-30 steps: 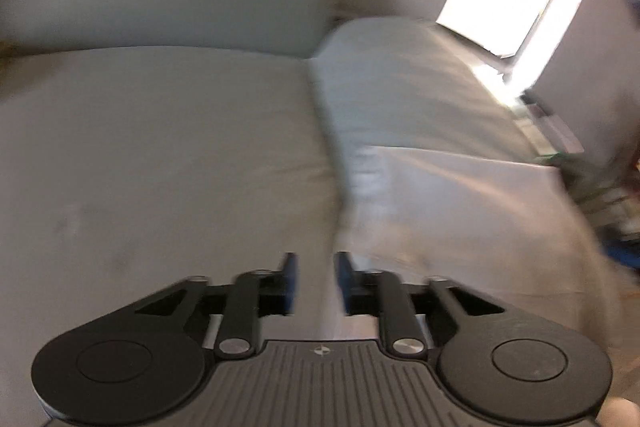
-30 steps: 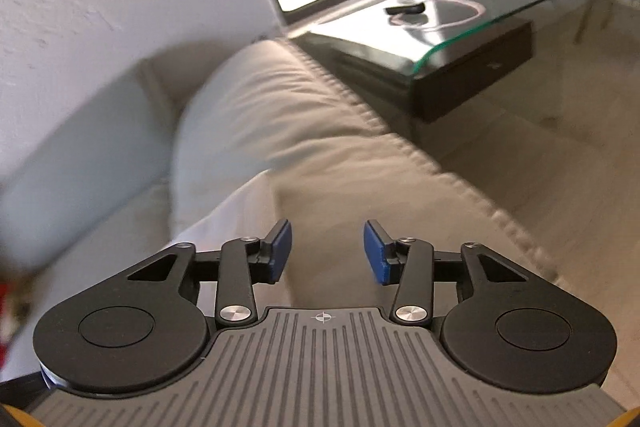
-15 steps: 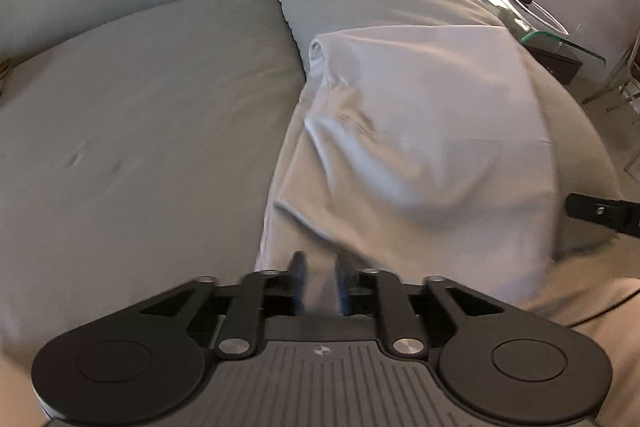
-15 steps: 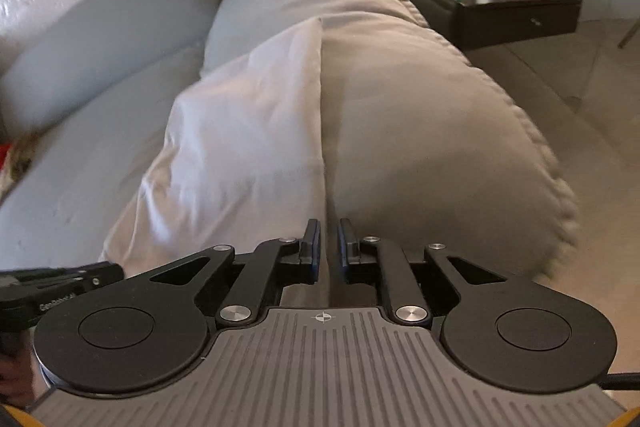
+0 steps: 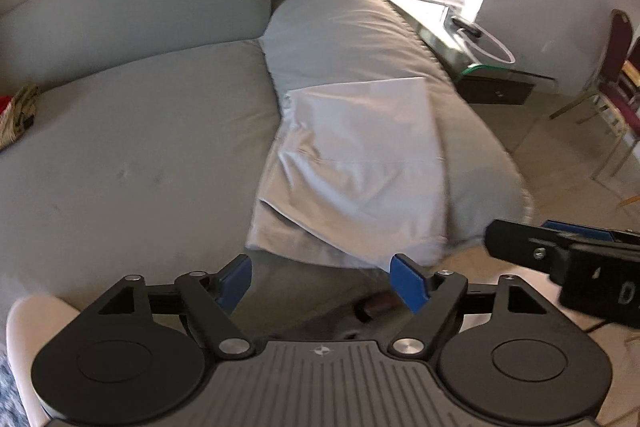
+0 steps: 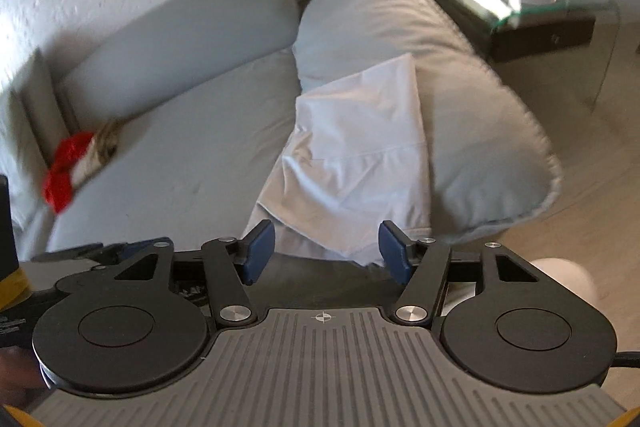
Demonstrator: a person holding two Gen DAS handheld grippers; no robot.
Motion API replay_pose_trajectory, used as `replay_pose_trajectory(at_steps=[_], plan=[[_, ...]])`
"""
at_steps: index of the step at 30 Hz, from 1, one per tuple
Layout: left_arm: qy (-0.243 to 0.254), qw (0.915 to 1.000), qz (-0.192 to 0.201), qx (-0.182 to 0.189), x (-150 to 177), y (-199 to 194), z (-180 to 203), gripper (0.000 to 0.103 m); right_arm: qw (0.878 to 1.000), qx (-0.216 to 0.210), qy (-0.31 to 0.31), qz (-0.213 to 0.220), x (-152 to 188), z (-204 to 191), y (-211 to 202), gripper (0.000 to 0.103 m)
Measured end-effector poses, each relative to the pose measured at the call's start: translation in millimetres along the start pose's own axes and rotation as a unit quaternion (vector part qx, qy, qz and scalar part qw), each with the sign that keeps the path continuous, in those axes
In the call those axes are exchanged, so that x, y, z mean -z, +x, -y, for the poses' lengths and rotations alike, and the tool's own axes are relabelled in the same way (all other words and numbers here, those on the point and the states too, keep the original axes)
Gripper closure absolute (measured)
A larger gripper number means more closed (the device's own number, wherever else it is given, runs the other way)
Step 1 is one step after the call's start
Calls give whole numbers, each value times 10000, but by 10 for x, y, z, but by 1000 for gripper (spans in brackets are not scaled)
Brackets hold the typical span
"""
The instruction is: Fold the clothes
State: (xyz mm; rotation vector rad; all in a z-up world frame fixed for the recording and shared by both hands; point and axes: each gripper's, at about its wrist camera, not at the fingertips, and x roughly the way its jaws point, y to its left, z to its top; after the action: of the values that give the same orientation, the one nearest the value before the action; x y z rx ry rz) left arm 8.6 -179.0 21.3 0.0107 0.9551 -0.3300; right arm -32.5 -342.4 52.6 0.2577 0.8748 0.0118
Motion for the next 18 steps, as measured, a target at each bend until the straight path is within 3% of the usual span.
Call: replay_pose_trajectory(at_steps=[8,18], plan=[[198,9998,100,19,119,-368,163,18,9992,365,-163,-62,77,-185,-504,30],[289,9996,44,56,119,-359,189,16,9977,561,-341,-152,88,-276,-511,26]])
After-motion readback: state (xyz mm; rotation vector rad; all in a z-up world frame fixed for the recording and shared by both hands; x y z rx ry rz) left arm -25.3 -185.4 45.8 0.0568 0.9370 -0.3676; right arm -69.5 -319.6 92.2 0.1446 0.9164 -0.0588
